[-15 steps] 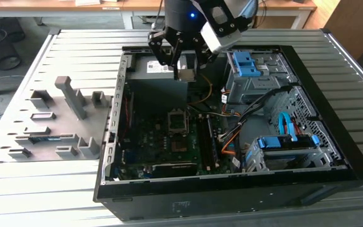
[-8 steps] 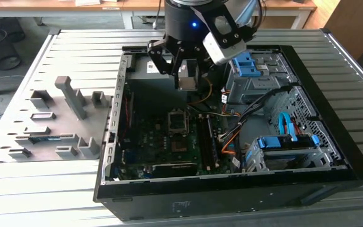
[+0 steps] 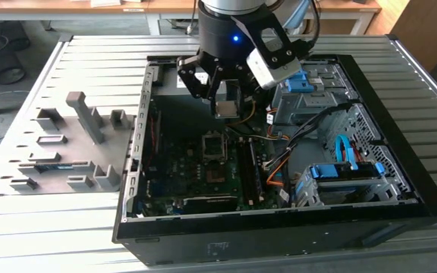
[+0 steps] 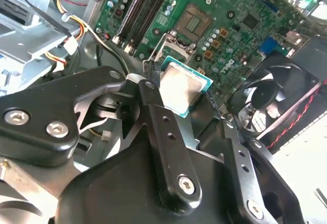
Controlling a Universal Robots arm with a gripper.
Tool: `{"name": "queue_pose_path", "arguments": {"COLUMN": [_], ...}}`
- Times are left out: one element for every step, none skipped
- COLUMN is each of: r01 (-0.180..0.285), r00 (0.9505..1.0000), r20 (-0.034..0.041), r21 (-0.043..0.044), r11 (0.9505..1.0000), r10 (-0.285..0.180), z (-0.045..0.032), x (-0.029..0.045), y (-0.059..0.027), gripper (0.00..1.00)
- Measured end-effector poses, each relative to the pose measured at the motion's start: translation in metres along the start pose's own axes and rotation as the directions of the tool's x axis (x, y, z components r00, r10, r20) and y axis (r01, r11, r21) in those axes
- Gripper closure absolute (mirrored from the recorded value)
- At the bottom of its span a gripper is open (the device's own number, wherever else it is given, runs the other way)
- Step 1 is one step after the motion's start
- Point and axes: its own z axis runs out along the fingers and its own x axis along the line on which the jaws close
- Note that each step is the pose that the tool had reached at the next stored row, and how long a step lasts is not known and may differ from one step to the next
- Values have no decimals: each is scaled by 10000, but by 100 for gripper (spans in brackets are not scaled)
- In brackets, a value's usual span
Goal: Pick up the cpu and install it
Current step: 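Pick up the cpu and move it towards the insertion slot, then place the cpu into insertion slot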
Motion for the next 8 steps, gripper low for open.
{"name": "queue_pose_path", "arguments": {"r01": [0, 2, 1, 1, 2, 2, 2, 2], "r00": [10000, 10000, 10000, 10000, 10000, 10000, 10000, 10000], "r20": [0, 0, 0, 0, -1, 0, 0, 0], "r21": [1, 1, 1, 1, 2, 1, 0, 1], "r11": [10000, 10000, 10000, 10000, 10000, 10000, 10000, 10000], "r10": [0, -2, -1, -1, -2, -2, -2, -2], "z": [0, 0, -1, 0, 0, 4, 7, 9], "x": [0, 0, 0, 0, 0, 0, -1, -2], "y": [0, -4, -7, -7, -7, -7, -7, -8], "gripper": [53, 53, 53, 53, 53, 53, 53, 53]}}
